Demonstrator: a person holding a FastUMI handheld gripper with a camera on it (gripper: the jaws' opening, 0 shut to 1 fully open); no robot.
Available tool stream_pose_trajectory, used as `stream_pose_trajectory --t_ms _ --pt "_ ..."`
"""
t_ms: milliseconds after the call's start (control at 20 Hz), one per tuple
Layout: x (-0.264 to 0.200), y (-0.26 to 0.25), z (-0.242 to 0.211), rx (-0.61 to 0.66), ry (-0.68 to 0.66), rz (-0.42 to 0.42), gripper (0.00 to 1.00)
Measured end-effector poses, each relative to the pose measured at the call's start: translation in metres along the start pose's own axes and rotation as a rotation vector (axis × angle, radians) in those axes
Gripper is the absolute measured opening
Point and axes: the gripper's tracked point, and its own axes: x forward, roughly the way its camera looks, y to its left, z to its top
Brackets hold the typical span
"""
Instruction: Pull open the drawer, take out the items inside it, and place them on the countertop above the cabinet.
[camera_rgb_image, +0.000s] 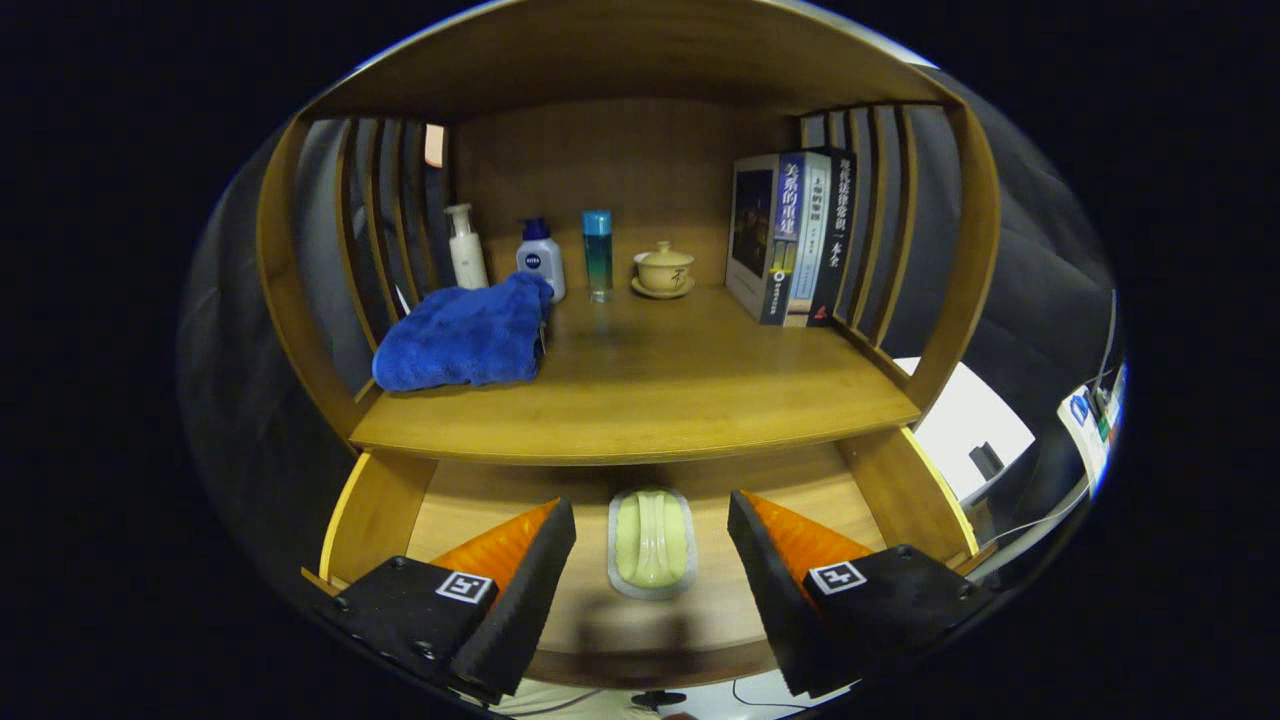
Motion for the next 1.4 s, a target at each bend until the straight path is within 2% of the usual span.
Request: stream_pose_trajectory --t_ms 250,650,800,1050,1100,1250,1400 --pt "0.034 -0.003 -0.001 -0.069 0.099 -0.029 0.99" --pt "0.074 -0.009 -0.029 -0.036 0.221 -0.029 0.99" --pt "0.083 -0.013 -0.038 -0.015 0.262 -0.032 0.91" --pt "0.088 -0.012 -0.053 0.005 0.349 -0.017 0.74" --pt "0.091 -0.013 -0.057 0.011 0.362 -0.014 0.61" --pt "0.092 -0.012 -0.07 0.046 0.413 -0.006 0.52" --pt "0.093 -0.011 -0.076 0.089 0.427 -0.007 0.29"
